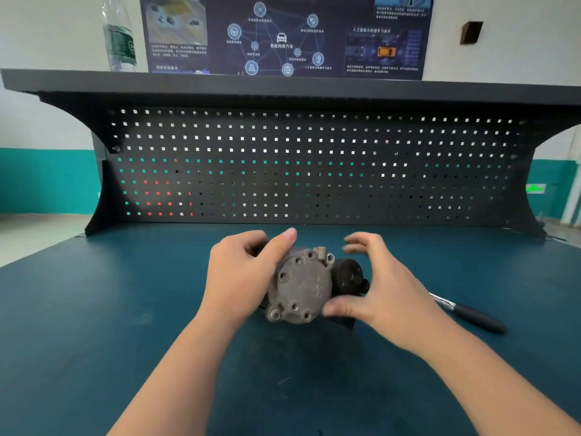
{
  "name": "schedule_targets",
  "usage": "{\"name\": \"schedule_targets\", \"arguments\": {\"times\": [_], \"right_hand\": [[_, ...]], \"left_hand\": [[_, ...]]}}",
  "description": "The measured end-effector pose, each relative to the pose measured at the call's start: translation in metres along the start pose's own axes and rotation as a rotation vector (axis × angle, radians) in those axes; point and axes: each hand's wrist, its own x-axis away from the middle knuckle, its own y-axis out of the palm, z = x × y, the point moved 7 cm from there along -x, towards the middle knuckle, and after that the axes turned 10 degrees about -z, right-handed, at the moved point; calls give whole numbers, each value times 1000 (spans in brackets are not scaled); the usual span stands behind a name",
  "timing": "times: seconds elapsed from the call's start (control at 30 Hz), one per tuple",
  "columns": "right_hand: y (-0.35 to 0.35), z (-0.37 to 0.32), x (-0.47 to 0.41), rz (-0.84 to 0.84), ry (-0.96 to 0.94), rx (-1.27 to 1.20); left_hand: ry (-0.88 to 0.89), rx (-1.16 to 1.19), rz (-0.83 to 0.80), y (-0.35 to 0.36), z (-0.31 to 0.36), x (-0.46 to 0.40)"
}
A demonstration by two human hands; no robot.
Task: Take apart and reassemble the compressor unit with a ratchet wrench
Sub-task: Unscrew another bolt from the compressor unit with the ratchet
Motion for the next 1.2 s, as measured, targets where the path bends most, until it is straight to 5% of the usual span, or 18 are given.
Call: {"name": "schedule_targets", "arguments": {"times": [0.13,0.37,0.53,0.7,0.83,1.0,1.2], "right_hand": [[22,-44,5,-52,-312,294],[18,-35,11,47,-356,309],[19,-20,9,83,-271,108],[6,-17,7,251,-224,-89],[-2,-15,8,328,-145,-195],[-13,-12,-13,351,37,-299],[-21,-15,-68,301,328,-303]], "left_hand": [[9,-33,-56,12,6,4],[71,-187,-85,30,18,10],[80,-153,-133,32,18,5],[-85,81,207,0,-10,3],[-244,19,276,7,-34,1],[-385,58,197,19,-52,2],[-530,351,-151,57,-59,10]]}}
